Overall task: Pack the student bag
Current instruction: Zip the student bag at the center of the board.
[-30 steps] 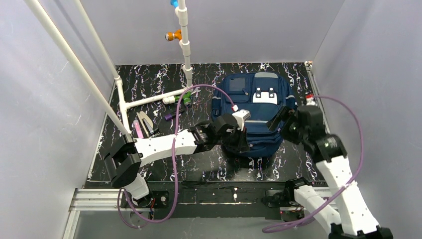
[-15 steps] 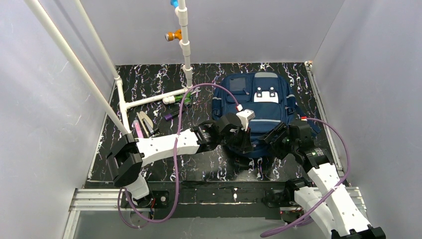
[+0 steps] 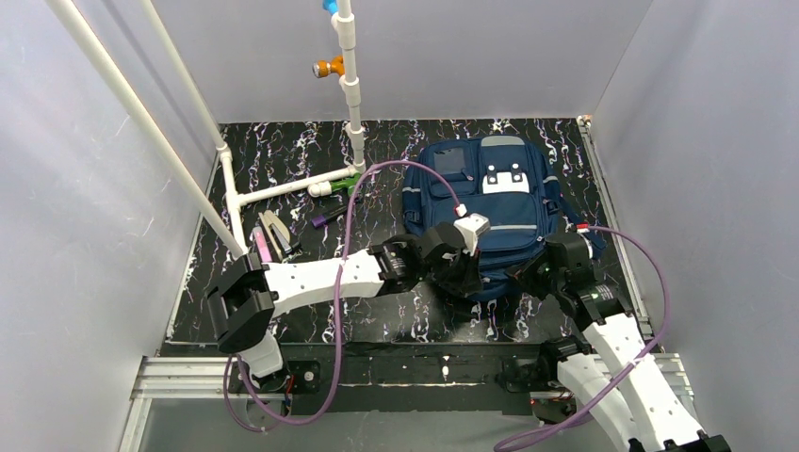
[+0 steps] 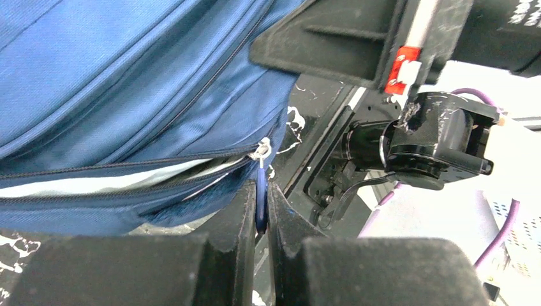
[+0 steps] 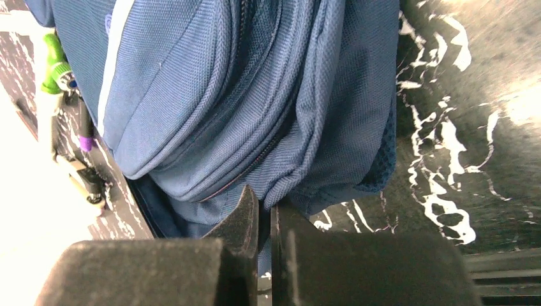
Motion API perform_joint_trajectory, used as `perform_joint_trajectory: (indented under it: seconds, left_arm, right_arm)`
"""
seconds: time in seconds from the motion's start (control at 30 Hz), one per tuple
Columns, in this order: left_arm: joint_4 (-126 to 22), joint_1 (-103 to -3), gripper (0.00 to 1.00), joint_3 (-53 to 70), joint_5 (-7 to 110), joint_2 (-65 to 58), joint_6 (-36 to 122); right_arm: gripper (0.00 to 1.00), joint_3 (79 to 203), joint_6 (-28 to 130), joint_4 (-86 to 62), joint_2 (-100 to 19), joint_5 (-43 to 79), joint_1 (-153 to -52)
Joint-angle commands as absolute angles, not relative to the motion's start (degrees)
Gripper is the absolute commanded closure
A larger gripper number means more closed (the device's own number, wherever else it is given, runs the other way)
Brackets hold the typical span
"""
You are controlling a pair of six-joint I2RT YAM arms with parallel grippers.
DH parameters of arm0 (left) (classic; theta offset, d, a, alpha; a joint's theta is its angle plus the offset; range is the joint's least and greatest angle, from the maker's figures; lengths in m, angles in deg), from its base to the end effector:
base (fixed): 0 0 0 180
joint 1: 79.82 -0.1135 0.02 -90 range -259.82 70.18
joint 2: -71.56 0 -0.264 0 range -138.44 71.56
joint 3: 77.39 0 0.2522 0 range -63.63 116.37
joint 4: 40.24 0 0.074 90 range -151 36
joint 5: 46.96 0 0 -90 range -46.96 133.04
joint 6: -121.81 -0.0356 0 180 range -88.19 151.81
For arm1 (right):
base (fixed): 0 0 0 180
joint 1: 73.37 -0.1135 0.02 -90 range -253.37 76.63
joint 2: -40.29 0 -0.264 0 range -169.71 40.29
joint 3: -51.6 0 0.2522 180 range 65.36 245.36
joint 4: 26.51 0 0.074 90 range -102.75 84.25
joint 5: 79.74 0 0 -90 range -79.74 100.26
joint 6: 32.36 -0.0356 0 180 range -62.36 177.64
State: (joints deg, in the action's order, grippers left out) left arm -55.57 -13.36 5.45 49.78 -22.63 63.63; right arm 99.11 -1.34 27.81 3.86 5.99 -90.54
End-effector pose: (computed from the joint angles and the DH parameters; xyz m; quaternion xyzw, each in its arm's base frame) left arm 0.1496 -0.3540 0.2781 0.2824 0.8020 -0.4290 0.3049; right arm 0.1296 0.0373 0.2437 0.3411 0.8516 0.2176 0.3333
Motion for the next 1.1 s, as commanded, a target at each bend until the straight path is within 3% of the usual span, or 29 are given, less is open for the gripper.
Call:
perform_joint_trajectory:
  seconds: [0.0,0.33,0.5,0.77,0.93,1.03,1.07]
  left_arm:
    - [-58.92,-13.09,1.0,2.85,44.44,-15.16,62.94]
    - [-61.0,-30.44,1.0,-12.77,34.98,-8.82,60.24]
    - [-60.51,-36.91,1.0,-10.03,33.56,-14.09,57.12]
    - [-66.22,-41.3,1.0,4.58,25.58,-31.24,54.26]
    - [-66.12,-41.33,1.0,8.62,30.38,-33.64,54.51]
    - [-65.11,-41.35,1.0,7.23,33.12,-31.18,54.96]
    - [-65.74,-41.36,0.92,7.56,34.14,-30.35,54.5]
  right_arm:
    - [0.99,105.14,2.3,31.41,6.26,-8.63,-90.16]
    - [0.99,108.37,0.59,39.53,10.91,-14.4,-90.16]
    - [0.99,108.75,0.96,39.81,10.87,-13.93,-90.16]
    - [0.99,109.17,4.37,39.82,11.92,-11.97,-90.16]
    - [0.99,107.91,12.35,35.94,11.74,-4.26,-90.16]
    - [0.99,107.94,18.81,33.23,8.95,6.63,-90.16]
    - [0.99,108.01,19.96,32.56,8.19,10.75,-90.16]
